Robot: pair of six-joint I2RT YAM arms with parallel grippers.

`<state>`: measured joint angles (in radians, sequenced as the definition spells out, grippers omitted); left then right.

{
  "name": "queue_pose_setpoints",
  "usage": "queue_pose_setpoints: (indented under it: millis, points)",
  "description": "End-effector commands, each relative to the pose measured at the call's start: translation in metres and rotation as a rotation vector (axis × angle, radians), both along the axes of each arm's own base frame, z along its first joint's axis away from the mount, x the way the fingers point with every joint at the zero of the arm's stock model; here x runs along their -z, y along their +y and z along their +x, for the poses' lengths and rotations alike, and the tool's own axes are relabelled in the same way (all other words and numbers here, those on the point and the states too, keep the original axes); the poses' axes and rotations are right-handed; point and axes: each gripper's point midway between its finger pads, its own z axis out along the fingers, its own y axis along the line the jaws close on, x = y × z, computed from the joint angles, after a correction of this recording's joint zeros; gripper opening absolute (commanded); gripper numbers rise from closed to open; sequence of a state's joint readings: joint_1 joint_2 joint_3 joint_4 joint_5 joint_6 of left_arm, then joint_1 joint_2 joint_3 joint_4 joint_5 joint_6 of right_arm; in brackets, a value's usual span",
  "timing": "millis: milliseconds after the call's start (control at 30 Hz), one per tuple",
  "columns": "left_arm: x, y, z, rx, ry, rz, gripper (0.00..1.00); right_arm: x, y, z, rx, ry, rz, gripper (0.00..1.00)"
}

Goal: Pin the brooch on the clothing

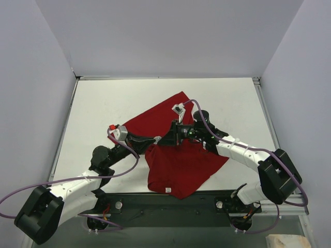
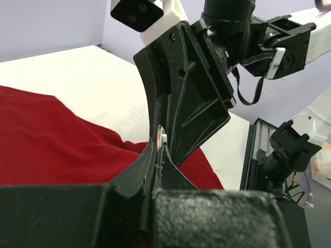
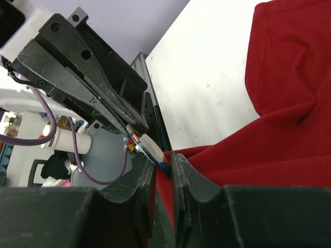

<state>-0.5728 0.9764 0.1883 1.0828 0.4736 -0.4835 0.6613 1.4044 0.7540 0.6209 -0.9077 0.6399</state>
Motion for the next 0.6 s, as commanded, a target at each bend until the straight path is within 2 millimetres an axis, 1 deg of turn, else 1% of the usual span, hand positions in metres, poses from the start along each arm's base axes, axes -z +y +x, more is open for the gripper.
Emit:
queue_pose_setpoints:
  millis: [0,33,100,133,200,233,267,567]
  points:
    - [-0.023,-0.022,-0.026,0.147,-0.097,0.027,0.0,-0.043,0.017,0.016,0.032,-0.088,0.072,0.12]
    - [-0.019,-0.024,-0.026,0.153,-0.084,0.047,0.0,-0.044,0.016,0.017,0.036,-0.086,0.069,0.12]
    - [-0.022,-0.028,-0.027,0.156,-0.108,0.065,0.0,-0.044,0.016,0.019,0.047,-0.08,0.061,0.12]
    - [-0.019,-0.028,-0.027,0.155,-0.099,0.08,0.0,-0.044,0.016,0.02,0.048,-0.081,0.059,0.12]
    - [-0.021,-0.03,-0.029,0.158,-0.121,0.09,0.0,-0.043,0.016,0.021,0.059,-0.074,0.052,0.11]
    - [-0.019,-0.031,-0.03,0.16,-0.117,0.1,0.0,-0.044,0.016,0.021,0.061,-0.068,0.051,0.11]
    - [-0.02,-0.031,-0.03,0.158,-0.129,0.107,0.0,-0.043,0.015,0.024,0.072,-0.061,0.049,0.08]
    - [-0.017,-0.035,-0.039,0.178,-0.153,0.134,0.0,-0.049,0.014,0.03,0.114,-0.026,0.086,0.04]
